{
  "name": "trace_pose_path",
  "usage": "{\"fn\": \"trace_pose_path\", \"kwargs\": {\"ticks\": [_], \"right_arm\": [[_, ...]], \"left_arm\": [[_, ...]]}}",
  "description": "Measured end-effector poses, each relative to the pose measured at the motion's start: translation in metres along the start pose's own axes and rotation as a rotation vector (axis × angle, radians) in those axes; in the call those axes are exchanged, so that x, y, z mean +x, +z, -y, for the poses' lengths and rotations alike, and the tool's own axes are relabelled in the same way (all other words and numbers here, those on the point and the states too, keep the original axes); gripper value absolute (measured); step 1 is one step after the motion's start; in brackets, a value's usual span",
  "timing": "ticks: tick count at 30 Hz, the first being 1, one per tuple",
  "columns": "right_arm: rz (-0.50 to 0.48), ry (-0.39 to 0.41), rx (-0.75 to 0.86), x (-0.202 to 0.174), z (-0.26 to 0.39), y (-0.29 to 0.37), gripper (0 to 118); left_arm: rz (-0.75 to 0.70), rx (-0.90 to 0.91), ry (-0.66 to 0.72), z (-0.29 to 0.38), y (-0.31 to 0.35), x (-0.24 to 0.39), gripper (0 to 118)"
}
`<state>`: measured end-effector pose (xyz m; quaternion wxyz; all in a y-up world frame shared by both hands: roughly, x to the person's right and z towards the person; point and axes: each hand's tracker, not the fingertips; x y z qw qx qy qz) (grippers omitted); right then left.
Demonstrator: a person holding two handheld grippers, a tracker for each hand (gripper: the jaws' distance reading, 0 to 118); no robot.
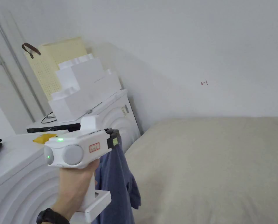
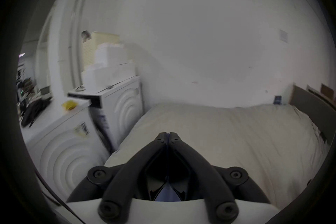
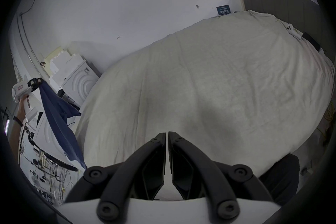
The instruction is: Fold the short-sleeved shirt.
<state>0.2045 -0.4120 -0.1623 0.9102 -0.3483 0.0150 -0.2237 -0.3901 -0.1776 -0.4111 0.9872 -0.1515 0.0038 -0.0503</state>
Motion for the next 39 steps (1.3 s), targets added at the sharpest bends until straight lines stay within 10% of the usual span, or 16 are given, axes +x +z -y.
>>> {"fn": "trace_pose_path", "kwargs": {"ticks": [11, 23, 27, 31, 39], "right_arm": [[0.107, -0.101, 0.034, 0.061, 0.007, 0.038, 3], [0.275, -0.253, 0.085, 0.146, 0.024, 0.084, 3], [0.297, -0.237, 0.094, 0.145, 0.023, 0.095, 3], [0.274, -0.165, 0.114, 0.137, 0.017, 0.094, 3], [0.096, 0.085, 0.182, 0.071, -0.030, 0.066, 3]], "left_arm": [[0.644, -0.237, 0.032, 0.147, -0.094, 0.347, 0], [1.155, -0.406, -0.200, 0.257, 0.027, 0.644, 0], [1.095, -0.456, -0.177, 0.273, 0.029, 0.653, 0], [1.012, -0.445, -0.124, 0.256, 0.017, 0.595, 62], [0.611, -0.219, 0.022, 0.167, 0.046, 0.345, 93]]}}
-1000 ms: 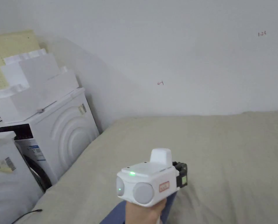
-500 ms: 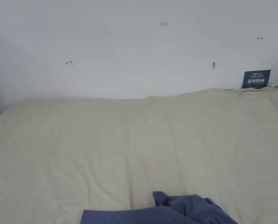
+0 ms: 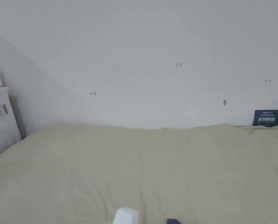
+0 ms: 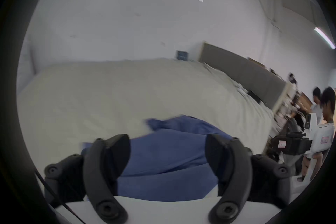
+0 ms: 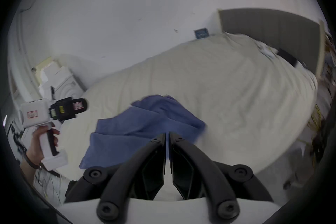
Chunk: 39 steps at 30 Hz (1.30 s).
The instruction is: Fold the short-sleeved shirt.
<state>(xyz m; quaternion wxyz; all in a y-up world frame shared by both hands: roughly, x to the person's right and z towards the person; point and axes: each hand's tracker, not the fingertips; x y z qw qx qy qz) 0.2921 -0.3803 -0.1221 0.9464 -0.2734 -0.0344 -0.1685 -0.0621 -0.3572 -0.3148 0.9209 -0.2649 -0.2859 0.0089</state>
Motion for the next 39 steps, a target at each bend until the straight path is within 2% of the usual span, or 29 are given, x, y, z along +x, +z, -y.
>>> {"fn": "trace_pose_path", "kwargs": {"ticks": [3, 5, 8, 10, 11, 13, 14, 17, 19, 21, 23, 36, 38, 39], "right_arm": [[-0.055, 0.083, 0.054, -0.034, -0.018, -0.009, 3], [-0.079, 0.095, 0.059, -0.050, -0.026, -0.015, 3], [-0.122, 0.171, 0.060, -0.073, -0.031, -0.017, 3], [-0.114, 0.234, 0.069, -0.083, -0.031, -0.016, 3], [-0.124, 0.257, 0.070, -0.087, -0.030, -0.014, 3], [-0.123, 0.258, 0.069, -0.091, -0.027, -0.009, 3], [-0.126, 0.257, 0.073, -0.090, -0.025, -0.005, 3], [-0.116, 0.210, 0.056, -0.087, -0.021, 0.007, 3], [-0.144, 0.178, 0.078, -0.082, -0.016, 0.016, 3], [-0.125, 0.189, 0.087, -0.081, -0.013, 0.020, 3], [-0.097, 0.196, 0.082, -0.078, -0.013, 0.019, 3], [-0.098, 0.165, 0.037, -0.063, -0.003, 0.009, 3], [-0.081, 0.161, 0.019, -0.058, 0.000, 0.004, 3], [-0.072, 0.156, 0.008, -0.055, 0.002, 0.001, 3]], "left_arm": [[-0.137, 0.071, 0.054, 0.004, 0.069, -0.036, 93], [-0.197, 0.146, 0.078, 0.010, 0.105, -0.048, 93], [-0.238, 0.153, 0.103, 0.018, 0.141, -0.048, 87], [-0.287, 0.174, 0.109, 0.025, 0.160, -0.044, 80], [-0.288, 0.187, 0.109, 0.031, 0.168, -0.042, 72], [-0.290, 0.207, 0.127, 0.038, 0.178, -0.037, 39], [-0.285, 0.210, 0.141, 0.043, 0.183, -0.035, 29], [-0.289, 0.175, 0.158, 0.056, 0.186, -0.026, 23], [-0.280, 0.170, 0.144, 0.067, 0.188, -0.017, 11], [-0.282, 0.171, 0.138, 0.074, 0.185, -0.011, 1], [-0.280, 0.170, 0.130, 0.078, 0.181, -0.006, 0], [-0.227, 0.042, 0.105, 0.069, 0.125, -0.020, 0], [-0.231, 0.042, 0.097, 0.064, 0.105, -0.029, 6], [-0.235, 0.042, 0.090, 0.060, 0.094, -0.034, 19]]}}
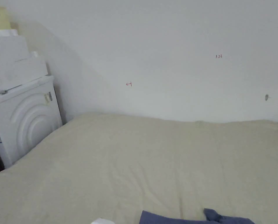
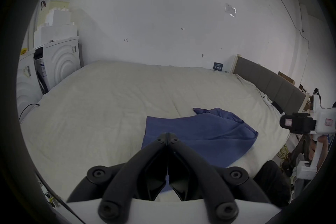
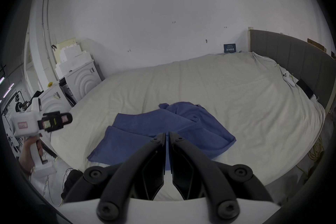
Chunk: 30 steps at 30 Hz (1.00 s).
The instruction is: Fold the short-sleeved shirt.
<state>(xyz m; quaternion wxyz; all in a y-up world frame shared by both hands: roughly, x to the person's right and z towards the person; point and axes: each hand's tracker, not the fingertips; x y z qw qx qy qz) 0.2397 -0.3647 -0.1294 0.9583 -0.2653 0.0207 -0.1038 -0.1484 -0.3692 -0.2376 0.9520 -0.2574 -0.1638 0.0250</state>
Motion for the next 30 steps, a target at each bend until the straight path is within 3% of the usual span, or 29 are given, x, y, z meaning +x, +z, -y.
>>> {"fn": "trace_pose_path", "kwargs": {"ticks": [3, 4, 9, 14, 19, 23, 25, 27, 30], "right_arm": [[0.024, -0.028, -0.033, 0.011, 0.007, -0.008, 3], [0.030, -0.035, -0.040, 0.015, 0.009, -0.010, 3], [0.097, -0.063, -0.097, 0.036, 0.018, -0.014, 3], [0.156, -0.093, -0.157, 0.058, 0.024, -0.016, 4], [0.192, -0.133, -0.189, 0.072, 0.028, -0.029, 4], [0.194, -0.140, -0.210, 0.073, 0.032, -0.035, 4], [0.195, -0.131, -0.218, 0.073, 0.033, -0.038, 4], [0.189, -0.131, -0.222, 0.070, 0.033, -0.038, 4], [0.176, -0.150, -0.217, 0.072, 0.035, -0.038, 4]], "left_arm": [[-0.007, -0.041, -0.022, -0.012, -0.047, -0.010, 85], [-0.011, -0.053, -0.031, -0.014, -0.064, -0.013, 92], [-0.002, -0.149, -0.085, -0.018, -0.160, -0.034, 92], [-0.038, -0.283, -0.016, -0.003, -0.236, -0.050, 87], [-0.088, -0.328, 0.064, 0.016, -0.271, -0.060, 82], [-0.123, -0.296, -0.043, 0.022, -0.270, -0.043, 80], [-0.145, -0.299, -0.067, 0.022, -0.267, -0.034, 64], [-0.116, -0.288, -0.074, 0.022, -0.264, -0.024, 34], [-0.108, -0.318, -0.150, 0.023, -0.269, -0.013, 19]]}}
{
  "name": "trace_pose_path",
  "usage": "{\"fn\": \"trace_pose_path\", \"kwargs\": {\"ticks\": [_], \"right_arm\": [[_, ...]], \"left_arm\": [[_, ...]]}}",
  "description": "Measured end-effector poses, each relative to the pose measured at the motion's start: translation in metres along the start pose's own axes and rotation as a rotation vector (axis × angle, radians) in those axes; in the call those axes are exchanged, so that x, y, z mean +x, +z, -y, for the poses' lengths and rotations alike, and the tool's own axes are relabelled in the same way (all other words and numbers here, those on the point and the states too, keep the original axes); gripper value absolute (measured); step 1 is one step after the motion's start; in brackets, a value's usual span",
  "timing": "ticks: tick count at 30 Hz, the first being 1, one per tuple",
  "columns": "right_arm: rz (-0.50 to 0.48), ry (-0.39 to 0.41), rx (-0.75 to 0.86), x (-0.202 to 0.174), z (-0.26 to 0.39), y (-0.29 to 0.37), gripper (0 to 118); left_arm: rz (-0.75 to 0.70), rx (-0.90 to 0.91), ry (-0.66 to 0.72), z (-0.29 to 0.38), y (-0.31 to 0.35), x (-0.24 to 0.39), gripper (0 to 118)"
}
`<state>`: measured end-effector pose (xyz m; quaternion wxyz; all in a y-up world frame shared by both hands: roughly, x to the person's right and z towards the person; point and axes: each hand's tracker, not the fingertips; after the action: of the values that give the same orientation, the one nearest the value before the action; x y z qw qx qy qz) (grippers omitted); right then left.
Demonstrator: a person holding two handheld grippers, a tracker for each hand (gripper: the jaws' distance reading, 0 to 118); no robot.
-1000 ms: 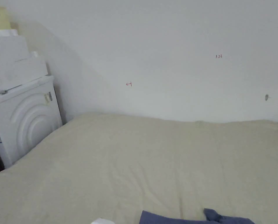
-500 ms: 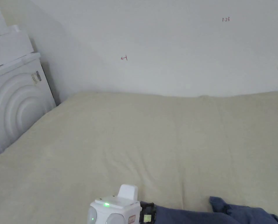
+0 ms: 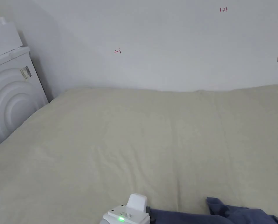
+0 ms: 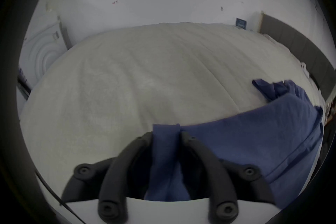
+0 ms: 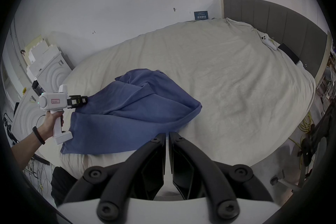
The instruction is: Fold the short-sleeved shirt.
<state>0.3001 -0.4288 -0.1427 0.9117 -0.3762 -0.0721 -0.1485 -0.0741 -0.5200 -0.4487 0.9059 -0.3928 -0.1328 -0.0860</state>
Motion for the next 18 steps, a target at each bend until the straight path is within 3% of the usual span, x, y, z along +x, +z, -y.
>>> {"fn": "trace_pose_path", "kwargs": {"ticks": [4, 8, 10, 13, 14, 18], "right_arm": [[-0.008, 0.008, 0.005, 0.005, -0.001, 0.000, 4], [-0.024, 0.124, 0.026, 0.009, -0.032, -0.015, 6], [-0.023, 0.179, 0.048, 0.010, -0.060, -0.027, 25], [-0.038, 0.227, 0.011, 0.011, -0.114, -0.062, 82], [-0.035, 0.229, 0.021, 0.009, -0.130, -0.076, 89], [-0.036, 0.266, -0.037, 0.000, -0.182, -0.150, 89]], "left_arm": [[0.035, -0.102, 0.064, -0.015, -0.008, -0.012, 18], [0.025, -0.190, 0.040, -0.031, -0.017, -0.010, 18], [0.013, -0.206, 0.021, -0.033, -0.020, -0.006, 18], [0.005, -0.222, 0.006, -0.035, -0.021, -0.004, 18], [0.008, -0.225, 0.009, -0.036, -0.020, -0.006, 18], [0.038, -0.220, 0.057, -0.032, -0.022, -0.015, 18]]}}
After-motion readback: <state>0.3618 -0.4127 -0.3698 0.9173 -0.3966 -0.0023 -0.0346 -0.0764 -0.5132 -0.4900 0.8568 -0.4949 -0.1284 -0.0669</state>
